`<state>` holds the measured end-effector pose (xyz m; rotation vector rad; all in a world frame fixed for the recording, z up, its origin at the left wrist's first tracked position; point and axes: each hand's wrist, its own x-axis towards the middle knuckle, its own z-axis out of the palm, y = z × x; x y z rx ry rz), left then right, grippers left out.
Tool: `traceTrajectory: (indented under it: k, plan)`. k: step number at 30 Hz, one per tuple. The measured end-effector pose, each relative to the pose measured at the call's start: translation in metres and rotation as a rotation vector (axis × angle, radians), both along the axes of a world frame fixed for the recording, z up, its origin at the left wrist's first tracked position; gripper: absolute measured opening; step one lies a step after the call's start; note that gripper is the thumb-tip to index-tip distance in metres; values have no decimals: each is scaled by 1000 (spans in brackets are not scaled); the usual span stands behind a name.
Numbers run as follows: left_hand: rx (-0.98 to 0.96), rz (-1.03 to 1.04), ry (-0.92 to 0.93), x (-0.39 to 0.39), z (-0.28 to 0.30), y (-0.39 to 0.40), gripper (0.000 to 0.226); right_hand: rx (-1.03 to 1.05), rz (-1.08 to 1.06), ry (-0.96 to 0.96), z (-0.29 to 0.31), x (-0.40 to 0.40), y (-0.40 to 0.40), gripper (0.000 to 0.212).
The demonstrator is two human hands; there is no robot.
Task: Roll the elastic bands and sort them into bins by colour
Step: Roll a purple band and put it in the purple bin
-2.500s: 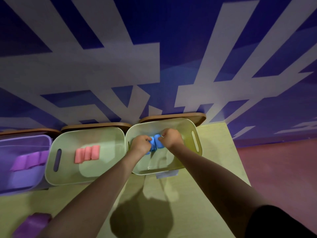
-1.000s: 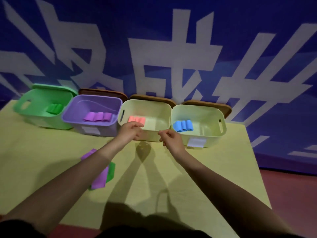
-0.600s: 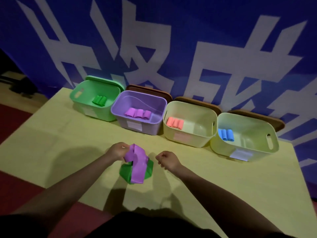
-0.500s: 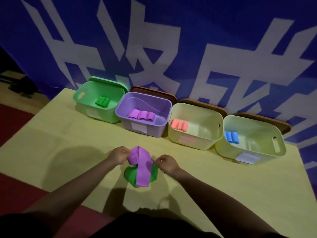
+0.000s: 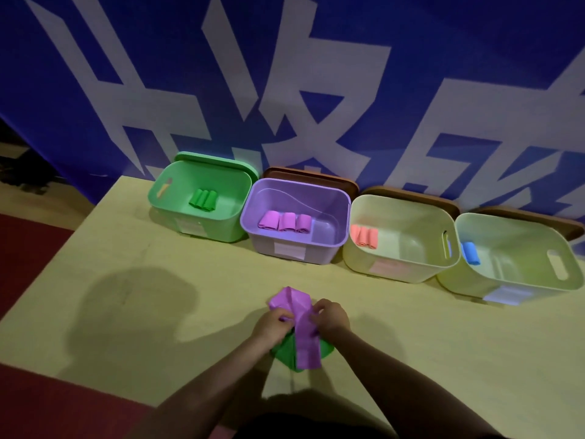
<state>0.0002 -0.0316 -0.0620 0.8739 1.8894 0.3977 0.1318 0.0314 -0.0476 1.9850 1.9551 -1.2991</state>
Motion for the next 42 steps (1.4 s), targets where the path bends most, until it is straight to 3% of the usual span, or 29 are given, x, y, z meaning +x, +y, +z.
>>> traceTrajectory:
  k: [2, 5, 8, 9, 11, 13, 17, 19, 22, 25, 28, 32, 34, 37, 39, 42]
  plan:
    - [-6, 4, -3, -3, -3, 6, 13, -25, 36, 6, -5, 0, 2, 22]
    - [2, 24, -60, -6, -4, 17, 29, 34, 20, 57, -3, 2, 3, 14]
    - [18, 109, -144, -6, 15, 28, 32, 275, 9, 129, 7, 7, 11, 18]
    - [50, 156, -182, -6, 22, 32, 31, 272, -38, 201, 15, 6, 13, 18]
    - [135, 283, -274, -6, 42, 43, 26, 127, -168, 438, 38, -1, 17, 36]
    - [242, 441, -381, -5, 67, 52, 23, -33, -239, 657, 59, -5, 19, 35]
    - [466, 634, -703, -13, 117, 73, 13, -176, -40, 818, 84, 7, 16, 40]
    - [506, 643, -731, -21, 134, 78, 8, -177, 15, 870, 96, 9, 13, 32]
    - [534, 592, -762, -29, 152, 74, 23, -27, -30, 918, 120, 5, 13, 24]
    - [504, 508, -795, -23, 174, 58, 19, 99, -35, 983, 150, 0, 14, 12]
    - [523, 479, -811, -11, 188, 44, 21, 160, 27, 1029, 181, 0, 11, 17]
    - [683, 423, -699, -1, 205, 26, 17, 145, 75, 1152, 212, 1, 11, 28]
    - [754, 470, -611, 0, 216, 20, 10, 197, 108, 1128, 224, 1, 12, 25]
    - [888, 483, -470, -5, 231, 19, 12, 448, 179, 934, 242, 1, 17, 12]
    - [967, 372, -381, -6, 244, 19, 19, 605, 205, 828, 250, 2, 20, 9]
    - [1005, 215, -413, 1, 260, 23, 24, 737, 232, 740, 262, 5, 23, 10]
